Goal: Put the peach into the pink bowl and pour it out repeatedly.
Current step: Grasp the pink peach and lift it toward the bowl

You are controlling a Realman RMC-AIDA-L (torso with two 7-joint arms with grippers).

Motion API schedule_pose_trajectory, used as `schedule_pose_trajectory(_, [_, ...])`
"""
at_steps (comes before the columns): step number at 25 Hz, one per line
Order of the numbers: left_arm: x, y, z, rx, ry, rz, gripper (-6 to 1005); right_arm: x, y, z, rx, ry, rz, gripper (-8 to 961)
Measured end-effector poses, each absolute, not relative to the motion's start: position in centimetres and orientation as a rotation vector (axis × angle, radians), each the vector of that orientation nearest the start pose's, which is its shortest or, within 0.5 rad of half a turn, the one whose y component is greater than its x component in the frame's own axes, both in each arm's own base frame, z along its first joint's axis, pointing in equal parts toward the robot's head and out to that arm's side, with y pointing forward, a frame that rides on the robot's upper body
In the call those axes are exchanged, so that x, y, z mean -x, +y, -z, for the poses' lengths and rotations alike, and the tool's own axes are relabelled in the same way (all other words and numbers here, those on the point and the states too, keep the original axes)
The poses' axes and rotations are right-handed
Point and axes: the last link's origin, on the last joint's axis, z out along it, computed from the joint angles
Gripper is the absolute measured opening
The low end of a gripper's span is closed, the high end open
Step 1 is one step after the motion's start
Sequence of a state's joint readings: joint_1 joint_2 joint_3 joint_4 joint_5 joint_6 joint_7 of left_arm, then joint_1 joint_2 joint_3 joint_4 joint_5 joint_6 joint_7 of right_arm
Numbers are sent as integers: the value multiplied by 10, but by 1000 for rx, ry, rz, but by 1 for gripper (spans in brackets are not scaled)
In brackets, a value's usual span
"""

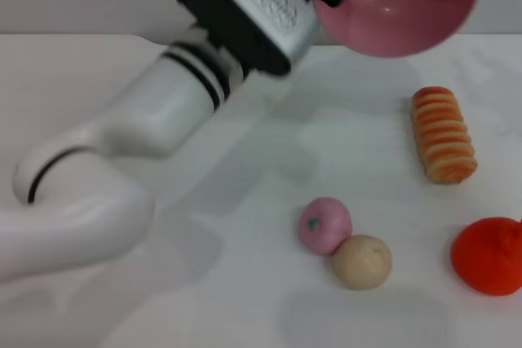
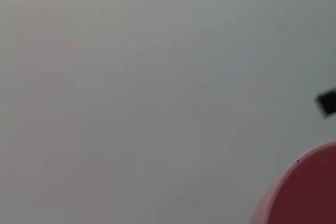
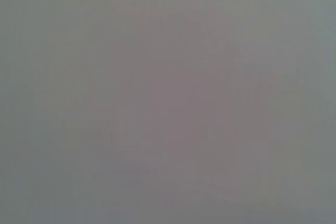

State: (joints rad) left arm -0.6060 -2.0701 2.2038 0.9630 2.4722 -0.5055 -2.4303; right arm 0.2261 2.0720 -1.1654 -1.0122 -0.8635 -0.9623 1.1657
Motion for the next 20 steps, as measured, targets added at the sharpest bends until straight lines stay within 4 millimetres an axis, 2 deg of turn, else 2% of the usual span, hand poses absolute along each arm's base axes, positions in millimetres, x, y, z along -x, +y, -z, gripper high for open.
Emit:
schedule_pose_trajectory(3, [76, 406, 76, 2031, 160, 536, 47, -241, 365, -99, 1820, 467, -1075, 364])
schedule_pose_trajectory(6, [74, 435, 64, 2108, 1, 421, 46, -239, 365, -93, 1842, 471, -1073, 361])
schedule_pose_trajectory(9, [72, 458, 49, 2179, -161, 309, 48, -235, 365, -86, 1890, 456, -1067, 358])
schedule_pose_trajectory(10, [74, 471, 37, 2228, -298, 240, 48, -233, 365, -82, 1918, 445, -1061, 357])
schedule_pose_trajectory(12, [77, 475, 31, 2247, -360, 214, 49, -227, 365, -72, 1981, 431, -1044, 355])
schedule_pose_trajectory(16, [88, 485, -1, 2283, -576, 159, 52, -207, 362, -53, 2171, 409, -1010, 352])
schedule_pose_trajectory(20, [102, 481, -21, 2338, -687, 59, 54, -181, 357, -37, 2419, 367, -881, 348])
